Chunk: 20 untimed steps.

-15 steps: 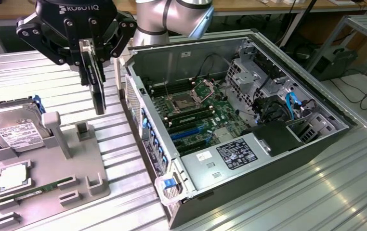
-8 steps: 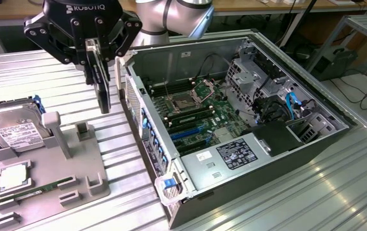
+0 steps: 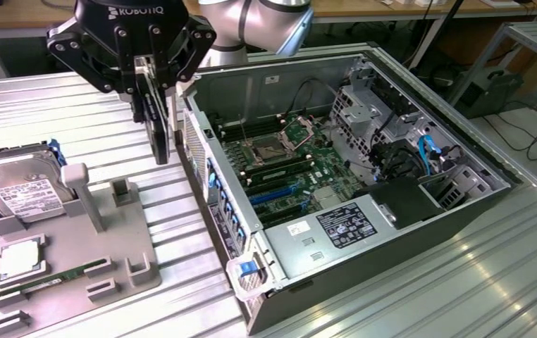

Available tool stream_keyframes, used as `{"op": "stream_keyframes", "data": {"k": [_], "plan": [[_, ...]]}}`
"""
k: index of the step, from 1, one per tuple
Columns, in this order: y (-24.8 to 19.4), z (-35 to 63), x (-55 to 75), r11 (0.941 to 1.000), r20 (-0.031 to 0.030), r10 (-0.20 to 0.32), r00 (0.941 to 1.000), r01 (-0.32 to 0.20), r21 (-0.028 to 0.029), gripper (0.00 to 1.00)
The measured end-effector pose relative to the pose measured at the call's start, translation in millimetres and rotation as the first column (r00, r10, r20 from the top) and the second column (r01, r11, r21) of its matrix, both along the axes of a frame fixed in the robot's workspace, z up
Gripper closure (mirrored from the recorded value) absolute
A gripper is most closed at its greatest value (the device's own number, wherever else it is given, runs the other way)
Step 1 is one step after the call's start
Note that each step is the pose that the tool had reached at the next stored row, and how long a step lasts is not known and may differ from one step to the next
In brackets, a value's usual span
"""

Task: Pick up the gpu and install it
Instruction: 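Pick up the gpu and move the gpu toward the slot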

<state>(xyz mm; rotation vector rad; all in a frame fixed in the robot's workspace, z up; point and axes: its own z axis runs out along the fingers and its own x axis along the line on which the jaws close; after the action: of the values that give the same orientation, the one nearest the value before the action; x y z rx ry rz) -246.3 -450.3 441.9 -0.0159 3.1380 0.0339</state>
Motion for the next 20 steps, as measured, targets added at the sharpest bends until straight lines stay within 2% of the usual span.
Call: {"op": "stream_keyframes", "data": {"k": [20], "plan": [[0.0, 0.0, 20.6, 1.0000, 0.0000, 0.000, 1.0000, 0.000, 0.0000, 0.72]]}}
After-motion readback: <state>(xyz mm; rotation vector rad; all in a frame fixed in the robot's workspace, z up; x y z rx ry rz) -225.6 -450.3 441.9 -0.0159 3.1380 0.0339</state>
